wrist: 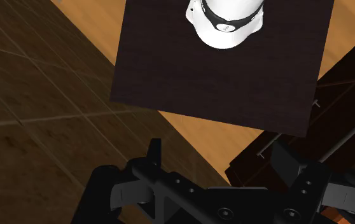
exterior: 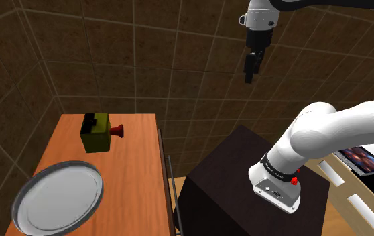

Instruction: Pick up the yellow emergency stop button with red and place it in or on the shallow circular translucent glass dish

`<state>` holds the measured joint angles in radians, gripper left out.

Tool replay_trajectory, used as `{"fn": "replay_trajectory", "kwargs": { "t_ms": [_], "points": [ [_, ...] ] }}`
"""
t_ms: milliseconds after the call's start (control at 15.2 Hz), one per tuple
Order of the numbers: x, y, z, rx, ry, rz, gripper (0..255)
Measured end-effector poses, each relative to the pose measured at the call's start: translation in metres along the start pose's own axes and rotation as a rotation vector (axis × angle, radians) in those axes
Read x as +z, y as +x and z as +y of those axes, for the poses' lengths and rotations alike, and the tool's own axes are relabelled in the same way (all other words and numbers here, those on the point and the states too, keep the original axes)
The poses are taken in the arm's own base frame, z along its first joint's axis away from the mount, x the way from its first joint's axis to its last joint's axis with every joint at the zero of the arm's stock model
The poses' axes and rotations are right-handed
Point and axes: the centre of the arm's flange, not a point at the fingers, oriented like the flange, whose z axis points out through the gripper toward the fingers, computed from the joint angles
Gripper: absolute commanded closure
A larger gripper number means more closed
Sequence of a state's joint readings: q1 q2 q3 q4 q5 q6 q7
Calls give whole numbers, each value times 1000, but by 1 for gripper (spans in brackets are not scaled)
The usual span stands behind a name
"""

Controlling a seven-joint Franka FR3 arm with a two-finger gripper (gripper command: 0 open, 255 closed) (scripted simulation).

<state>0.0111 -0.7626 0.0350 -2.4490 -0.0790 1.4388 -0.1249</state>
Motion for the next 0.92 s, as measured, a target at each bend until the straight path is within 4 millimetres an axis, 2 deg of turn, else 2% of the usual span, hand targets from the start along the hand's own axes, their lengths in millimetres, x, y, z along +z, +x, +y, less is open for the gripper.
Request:
{"fn": "replay_trajectory", "kwargs": {
  "t_ms": [132,462,924],
  "points": [
    [1,5,-4,-8,1,1,0],
    [13,54,-30,-84,13,8,0],
    [24,122,-82,-187,31,22,0]
  ]
}}
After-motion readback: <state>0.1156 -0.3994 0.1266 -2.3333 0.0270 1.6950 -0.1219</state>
